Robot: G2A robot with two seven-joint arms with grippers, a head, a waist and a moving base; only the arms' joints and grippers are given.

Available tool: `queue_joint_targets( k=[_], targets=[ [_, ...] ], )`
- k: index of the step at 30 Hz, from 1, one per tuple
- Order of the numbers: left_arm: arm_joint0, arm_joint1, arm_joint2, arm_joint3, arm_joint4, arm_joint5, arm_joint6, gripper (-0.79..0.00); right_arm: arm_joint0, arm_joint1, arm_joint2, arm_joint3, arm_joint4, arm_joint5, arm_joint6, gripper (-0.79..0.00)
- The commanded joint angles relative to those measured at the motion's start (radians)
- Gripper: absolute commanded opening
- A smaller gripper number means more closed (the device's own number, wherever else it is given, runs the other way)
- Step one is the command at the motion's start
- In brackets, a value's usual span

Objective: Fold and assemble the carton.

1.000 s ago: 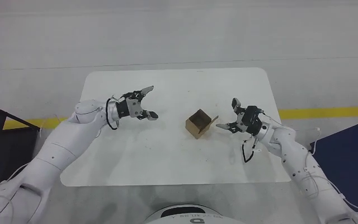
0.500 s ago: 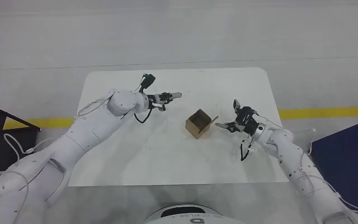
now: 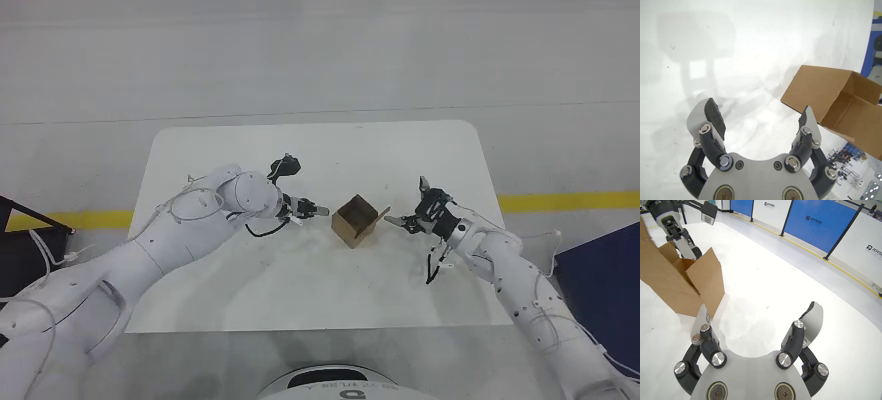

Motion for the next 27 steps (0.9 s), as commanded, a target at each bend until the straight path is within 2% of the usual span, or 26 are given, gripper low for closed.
queue_joint_targets(
  k=[1,10,18,27],
  targets=[
    [0.0,-0.003,-0.01,0.001,0.004,-0.003,0.001,0.0,0.006,-0.003,-0.006,-0.002,-0.002,0.01,0.012,0.0],
    [0.022,-0.009,-0.034,-0.028,0.032,-0.022,-0.06,0.0,0.039,-0.025,-0.047,0.004,-0.005,0.062,0.048,0.0],
    [0.037,-0.025,-0.04,-0.007,0.017,-0.113,-0.163,0.0,0.119,-0.052,-0.1,0.082,0.01,0.044,0.068,0.0],
    [0.079,-0.024,-0.066,-0.01,-0.006,-0.21,-0.225,0.0,0.234,-0.093,-0.185,0.156,-0.003,-0.004,0.071,0.0]
  ],
)
